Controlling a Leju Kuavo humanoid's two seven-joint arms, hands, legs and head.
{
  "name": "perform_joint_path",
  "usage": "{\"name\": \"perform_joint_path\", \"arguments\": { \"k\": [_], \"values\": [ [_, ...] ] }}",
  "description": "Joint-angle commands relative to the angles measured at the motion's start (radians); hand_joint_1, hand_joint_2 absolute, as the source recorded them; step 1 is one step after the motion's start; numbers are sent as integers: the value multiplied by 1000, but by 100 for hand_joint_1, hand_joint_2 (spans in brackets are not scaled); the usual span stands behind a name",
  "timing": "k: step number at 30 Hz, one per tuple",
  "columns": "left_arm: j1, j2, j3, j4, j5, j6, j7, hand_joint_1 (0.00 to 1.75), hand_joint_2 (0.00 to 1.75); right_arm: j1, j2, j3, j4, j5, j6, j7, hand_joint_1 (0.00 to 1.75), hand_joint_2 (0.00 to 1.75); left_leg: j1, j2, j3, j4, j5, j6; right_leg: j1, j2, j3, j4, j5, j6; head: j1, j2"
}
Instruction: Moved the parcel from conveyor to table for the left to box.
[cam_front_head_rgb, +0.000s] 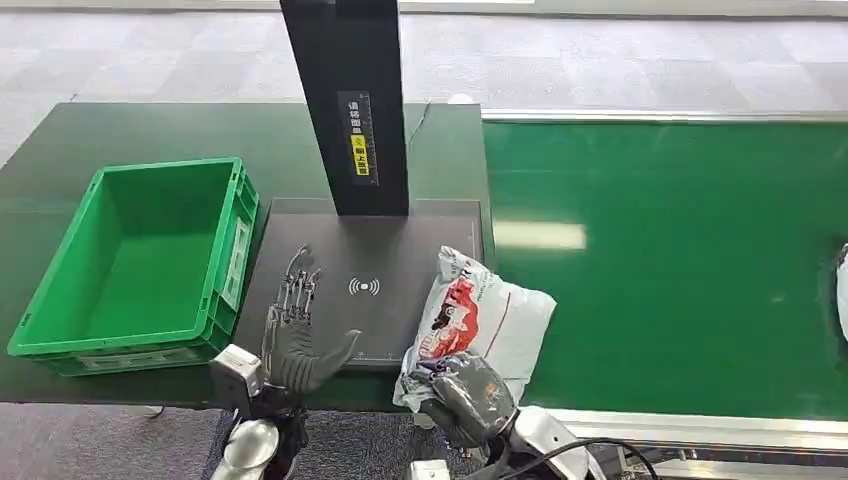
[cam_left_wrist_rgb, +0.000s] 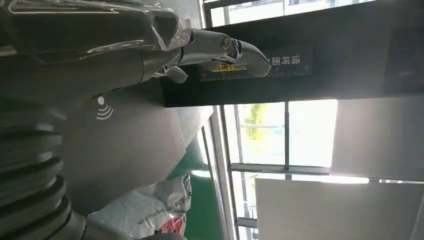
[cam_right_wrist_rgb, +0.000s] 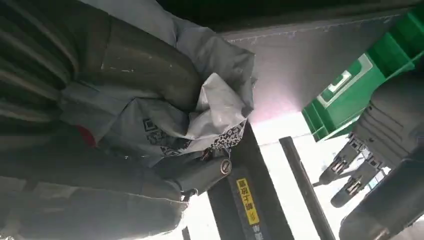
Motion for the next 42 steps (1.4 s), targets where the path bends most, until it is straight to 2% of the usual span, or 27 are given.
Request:
{"name": "perform_joint_path", "arguments": {
  "k": [1, 18, 42],
  "values": [
    [-17, 11, -3, 45, 1, 5, 2, 0, 175, -59, 2, 77, 92, -27, 22, -9, 175, 175, 0, 0, 2, -1, 0, 0, 0, 0, 2, -2, 0, 0, 0, 0],
    [-18, 6, 4, 45, 0, 10, 5, 0, 175, -76, 4, 144, 80, -86, 29, -60, 175, 175, 0, 1, 1, -1, 0, 0, 0, 1, 1, -1, 0, 0, 0, 0],
    [-23, 7, 4, 47, -1, 10, 5, 0, 175, -85, 8, 138, 83, -123, 27, -67, 175, 175, 0, 0, 1, -1, 0, 0, 0, 1, 1, -1, 0, 0, 0, 0]
  ]
}}
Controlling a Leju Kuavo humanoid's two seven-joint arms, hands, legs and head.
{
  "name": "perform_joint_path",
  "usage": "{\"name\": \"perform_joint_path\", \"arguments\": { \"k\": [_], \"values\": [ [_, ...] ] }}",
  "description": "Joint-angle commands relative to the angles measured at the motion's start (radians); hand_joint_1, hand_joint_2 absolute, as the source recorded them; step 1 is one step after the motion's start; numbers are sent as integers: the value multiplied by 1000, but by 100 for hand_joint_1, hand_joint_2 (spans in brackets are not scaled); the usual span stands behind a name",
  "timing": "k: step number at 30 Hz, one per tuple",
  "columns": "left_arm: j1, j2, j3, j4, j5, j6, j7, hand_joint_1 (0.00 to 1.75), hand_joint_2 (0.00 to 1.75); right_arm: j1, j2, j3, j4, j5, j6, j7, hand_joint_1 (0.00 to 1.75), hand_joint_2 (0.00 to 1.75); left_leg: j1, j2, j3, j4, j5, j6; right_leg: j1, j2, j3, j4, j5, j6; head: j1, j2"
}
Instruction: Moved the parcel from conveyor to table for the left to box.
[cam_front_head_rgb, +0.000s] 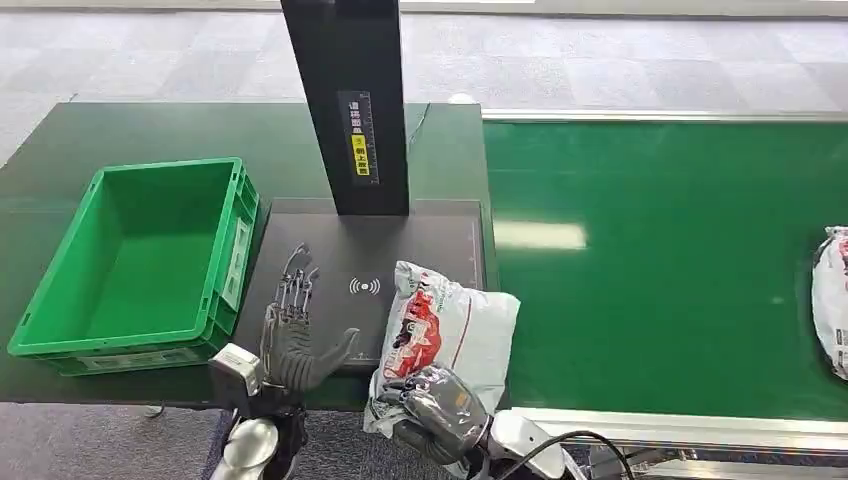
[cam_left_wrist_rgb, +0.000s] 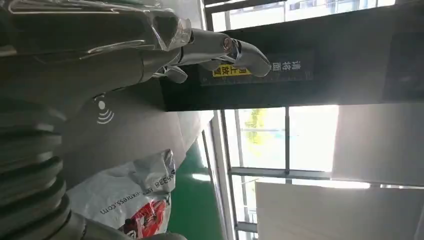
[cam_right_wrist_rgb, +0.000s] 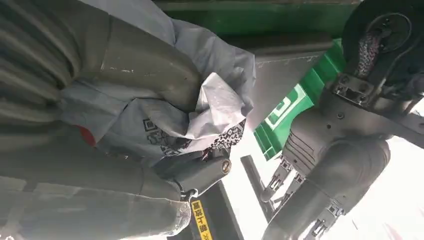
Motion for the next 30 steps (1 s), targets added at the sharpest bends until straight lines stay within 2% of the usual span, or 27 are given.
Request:
{"name": "perform_joint_path", "arguments": {
  "k": [1, 3, 6, 7, 9, 13, 16, 18, 26, 30],
  "values": [
    [-25, 10, -2, 48, -1, -1, 5, 0, 175, -42, 4, 22, 40, -20, -11, 3, 175, 175, 0, 1, 2, -2, 0, 0, 0, 1, 2, -2, 1, -1, 0, 0],
    [-29, 10, -3, 51, 0, 0, 6, 0, 175, -51, 10, 13, 53, -24, -23, 10, 145, 175, 0, 1, 1, -1, 0, 0, 0, 1, 1, -1, 0, 0, 0, 0],
    [-27, 12, -3, 51, 0, 1, 6, 0, 175, -53, 11, -1, 69, -23, -43, 27, 5, 175, 0, 1, 2, -2, 1, 0, 0, 1, 2, -2, 1, 0, 0, 0],
    [-25, 12, -3, 50, -1, 1, 6, 0, 175, -51, 12, -7, 71, -26, -47, 31, 0, 175, 0, 0, 1, -1, 0, 0, 0, 0, 1, -1, 0, 0, 0, 0],
    [-10, 17, -1, 38, -1, 1, 6, 0, 175, -34, 22, -79, 64, -129, -25, 57, 0, 175, 0, 0, 2, -1, 0, 0, 0, 0, 2, -1, 0, 0, 0, 0],
    [4, 19, 2, 29, -1, 5, 5, 0, 175, -21, 17, -137, 46, -240, 32, 45, 0, 175, 0, 0, 2, -1, 0, 0, 0, 0, 2, -1, 0, 0, 0, 0],
    [4, 19, 2, 29, -1, 5, 5, 0, 175, -21, 17, -137, 46, -240, 32, 45, 0, 175, 0, 0, 2, -1, 0, 0, 0, 0, 2, -1, 0, 0, 0, 0],
    [4, 18, 3, 26, -1, 7, 4, 0, 175, -10, 29, -174, 27, -317, 59, 33, 0, 175, 0, 0, 2, -1, 0, 0, 0, 0, 2, -1, 0, 0, 0, 0],
    [42, 24, -2, -1, 3, 21, 1, 0, 175, 24, 9, -195, 1, -337, 75, 39, 0, 175, 0, 0, 2, -2, 0, 0, 0, 0, 2, -2, 0, 0, 0, 0],
    [58, 23, -3, -20, 2, 32, -2, 0, 175, 45, 26, -242, -46, -382, 17, -13, 0, 175, 0, 0, 2, -1, 0, 0, 0, 0, 1, -1, 0, 0, 0, 0]
  ]
}}
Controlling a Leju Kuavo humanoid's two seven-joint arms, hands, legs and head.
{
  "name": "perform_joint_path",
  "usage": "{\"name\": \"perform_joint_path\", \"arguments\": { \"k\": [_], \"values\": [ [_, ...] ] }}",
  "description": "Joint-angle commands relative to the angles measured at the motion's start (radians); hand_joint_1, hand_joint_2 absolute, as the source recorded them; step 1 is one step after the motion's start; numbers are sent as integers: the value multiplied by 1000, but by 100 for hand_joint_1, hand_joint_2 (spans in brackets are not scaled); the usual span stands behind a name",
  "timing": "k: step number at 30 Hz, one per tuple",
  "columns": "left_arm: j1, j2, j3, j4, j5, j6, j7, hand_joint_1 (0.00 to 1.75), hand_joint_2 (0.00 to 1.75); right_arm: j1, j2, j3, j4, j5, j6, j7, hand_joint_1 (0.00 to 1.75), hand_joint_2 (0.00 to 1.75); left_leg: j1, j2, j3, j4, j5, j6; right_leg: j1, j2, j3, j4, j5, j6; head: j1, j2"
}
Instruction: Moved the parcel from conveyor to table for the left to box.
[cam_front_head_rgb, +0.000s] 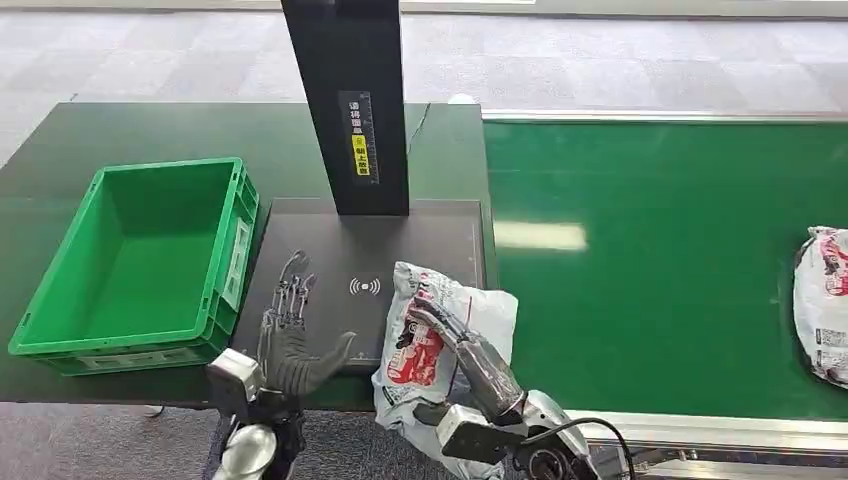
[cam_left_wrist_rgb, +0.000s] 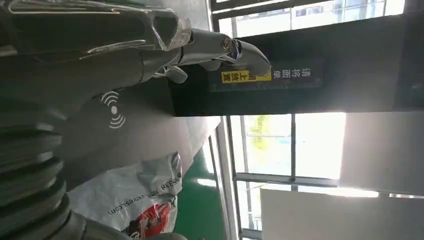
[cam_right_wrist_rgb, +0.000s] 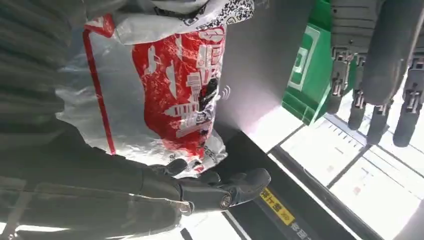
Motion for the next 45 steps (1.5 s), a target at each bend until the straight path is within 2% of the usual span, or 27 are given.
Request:
{"name": "perform_joint_path", "arguments": {
  "k": [1, 6, 10, 14, 17, 20, 24, 27, 34, 37, 42, 45],
  "values": [
    [29, 22, -10, -17, 1, 11, -2, 0, 175, 36, 9, -77, -64, -52, -62, -55, 0, 175, 0, 0, 1, -1, 0, 0, 0, 0, 1, -1, 0, 0, 0, 0],
    [-3, 28, -38, 15, -34, 37, 4, 0, 175, 67, 23, -132, -122, -138, -118, -116, 0, 175, 0, -1, 1, -1, 0, 0, 0, -1, 1, -1, 0, -1, 0, 0],
    [-39, 78, -157, 48, -213, 21, 26, 0, 175, 67, 32, -153, -153, -175, -180, -160, 0, 175, 0, -1, 0, -1, 0, 0, 0, -1, 1, 0, 0, 0, 0, 0],
    [-46, 74, -184, 71, -255, 23, 26, 0, 175, 60, 31, -149, -153, -185, -190, -166, 0, 175, 0, -1, 2, -2, 1, 0, 0, -1, 2, -2, 0, -1, 0, 0],
    [-74, 88, -260, 119, -369, 21, 50, 0, 175, 73, 28, -155, -170, -219, -226, -174, 0, 175, 0, 0, 3, -3, 1, 0, 0, -1, 3, -2, 0, -1, 0, 0],
    [-91, 81, -283, 153, -404, 32, 58, 0, 175, 86, 20, -153, -176, -219, -227, -173, 0, 175, 0, -4, 3, -3, 1, 0, 0, -5, 4, -3, 0, -1, 0, 0],
    [-128, 102, -370, 206, -504, 6, 94, 0, 175, 95, 11, -148, -165, -224, -229, -167, 0, 175, 0, -1, 3, -2, 1, 0, 0, -1, 3, -2, 0, -1, 0, 0],
    [-144, 108, -417, 239, -567, -4, 114, 0, 175, 98, 9, -149, -161, -227, -230, -165, 0, 175, 0, -3, 3, -2, 1, 0, 0, -3, 3, -2, 0, -1, 0, 0],
    [-144, 101, -420, 252, -572, -1, 114, 0, 175, 99, 8, -150, -160, -228, -230, -165, 0, 175, 0, -1, 3, -2, 0, 0, 0, -1, 3, -2, 0, -1, 0, 0],
    [-165, 110, -470, 281, -624, -55, 141, 0, 175, 99, 7, -149, -161, -229, -232, -163, 0, 175, 0, 0, 2, -1, 0, 0, 0, -1, 2, -1, 0, 0, 0, 0],
    [-169, 110, -501, 274, -667, -63, 115, 0, 175, 140, 7, -165, -197, -226, -247, -156, 0, 175, 0, -1, 2, -1, 0, 0, 0, -1, 2, -1, 0, 0, 0, 0],
    [-163, 120, -507, 259, -681, -100, 160, 0, 175, 159, 6, -170, -212, -219, -251, -149, 0, 175, 0, -1, 1, -1, 0, 0, 0, -1, 2, -1, 0, 0, 0, 0]
  ]
}}
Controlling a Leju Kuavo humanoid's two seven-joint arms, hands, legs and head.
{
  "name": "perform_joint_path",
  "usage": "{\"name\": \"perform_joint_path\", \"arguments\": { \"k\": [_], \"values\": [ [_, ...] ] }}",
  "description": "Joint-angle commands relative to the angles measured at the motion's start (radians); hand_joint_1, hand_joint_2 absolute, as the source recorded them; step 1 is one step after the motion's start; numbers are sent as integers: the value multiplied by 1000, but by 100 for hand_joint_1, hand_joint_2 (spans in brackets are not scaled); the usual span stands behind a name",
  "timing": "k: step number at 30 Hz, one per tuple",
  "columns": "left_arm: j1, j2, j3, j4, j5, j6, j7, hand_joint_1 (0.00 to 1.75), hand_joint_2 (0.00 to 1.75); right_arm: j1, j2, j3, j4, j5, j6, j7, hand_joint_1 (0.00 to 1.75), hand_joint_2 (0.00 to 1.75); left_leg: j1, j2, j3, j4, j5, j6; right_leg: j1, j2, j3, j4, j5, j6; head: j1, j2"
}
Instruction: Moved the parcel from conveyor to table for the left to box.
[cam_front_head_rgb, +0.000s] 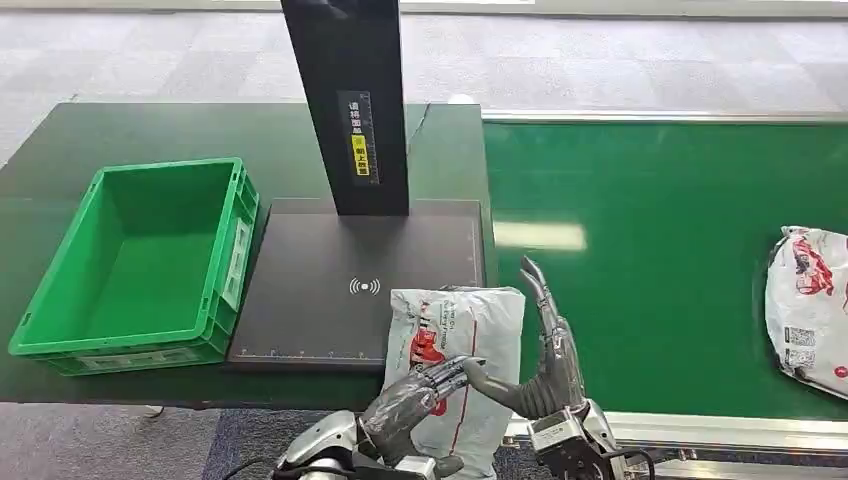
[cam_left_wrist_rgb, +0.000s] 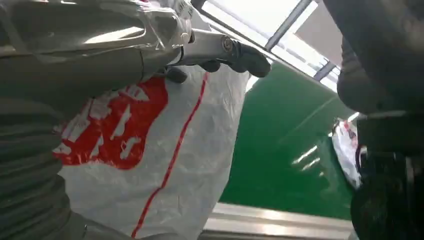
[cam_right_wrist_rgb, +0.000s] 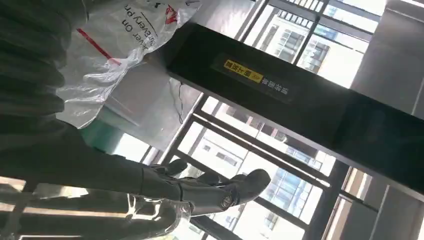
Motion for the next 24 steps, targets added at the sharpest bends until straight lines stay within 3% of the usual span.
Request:
{"name": "perform_joint_path", "arguments": {
  "k": [1, 4, 10, 11, 12, 13, 24],
  "values": [
    [-37, 28, -72, 68, -44, -23, 87, 0, 175, 52, -4, -31, -36, 11, -16, 19, 0, 175, 0, -1, 2, -2, 0, 0, 0, -1, 2, -1, 0, -1, 0, 0],
    [-75, -14, -21, 192, -153, 109, 253, 0, 175, 73, 11, -41, -48, 35, -28, 31, 0, 175, 0, -2, 2, -2, 0, 0, 0, -2, 3, -2, 0, -1, 0, 0],
    [-93, -43, 49, 281, -189, 137, 299, 0, 175, 54, 23, -36, -23, 52, -20, 43, 0, 175, 0, 0, 2, -1, 0, 0, 0, 0, 2, -1, 1, 0, 0, 0],
    [-92, -45, 54, 283, -189, 138, 304, 12, 175, 52, 24, -36, -21, 53, -20, 43, 0, 175, 0, 1, 2, -2, 1, 0, 0, 1, 2, -2, 1, -1, 0, 0],
    [-89, -48, 64, 284, -197, 143, 315, 99, 175, 49, 24, -35, -18, 53, -20, 44, 0, 175, 0, 1, 3, -1, 0, 0, 0, 1, 3, -1, 1, 0, 0, 0],
    [-85, -51, 76, 282, -204, 144, 320, 136, 175, 46, 23, -33, -14, 56, -19, 46, 0, 175, 0, 1, 4, -2, 1, 0, 0, 1, 4, -2, 1, -1, 0, 0],
    [-70, -50, 95, 268, -218, 139, 322, 138, 175, 44, 21, -30, -7, 57, -20, 48, 0, 175, 0, 2, 8, -3, 1, 0, 0, 2, 9, -3, 2, -1, 0, 0]
  ]
}}
